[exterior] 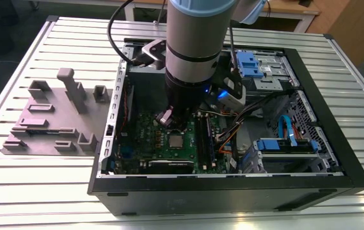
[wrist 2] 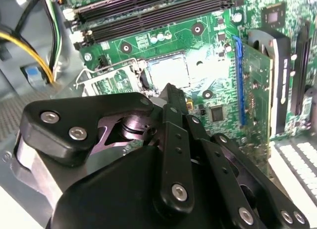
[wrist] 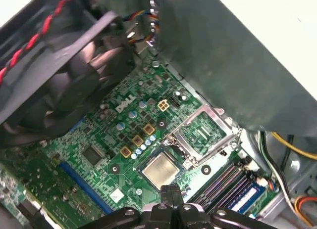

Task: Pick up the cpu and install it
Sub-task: 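Close the cpu cover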

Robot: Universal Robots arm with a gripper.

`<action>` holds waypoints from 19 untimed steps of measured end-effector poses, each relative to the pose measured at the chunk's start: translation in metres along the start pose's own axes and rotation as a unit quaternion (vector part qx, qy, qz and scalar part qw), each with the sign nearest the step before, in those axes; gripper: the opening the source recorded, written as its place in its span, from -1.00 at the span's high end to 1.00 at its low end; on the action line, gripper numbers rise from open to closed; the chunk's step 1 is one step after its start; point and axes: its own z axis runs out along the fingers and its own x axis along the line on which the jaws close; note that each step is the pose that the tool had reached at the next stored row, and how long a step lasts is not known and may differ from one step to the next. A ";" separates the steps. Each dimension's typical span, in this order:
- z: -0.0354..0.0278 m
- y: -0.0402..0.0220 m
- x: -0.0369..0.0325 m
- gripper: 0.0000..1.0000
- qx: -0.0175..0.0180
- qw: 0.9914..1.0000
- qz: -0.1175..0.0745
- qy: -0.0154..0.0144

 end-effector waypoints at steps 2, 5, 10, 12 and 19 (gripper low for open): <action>0.0001 0.0000 0.0000 0.79 -0.001 1.000 -0.018 0.000; 0.0001 0.0000 0.0000 0.79 -0.001 0.999 -0.045 0.001; 0.0003 -0.0009 -0.0010 0.79 -0.008 0.998 -0.068 0.001; 0.0002 -0.0040 -0.0038 0.79 -0.017 0.998 -0.068 0.008; 0.0020 -0.0078 -0.0073 0.79 -0.021 0.995 -0.101 0.013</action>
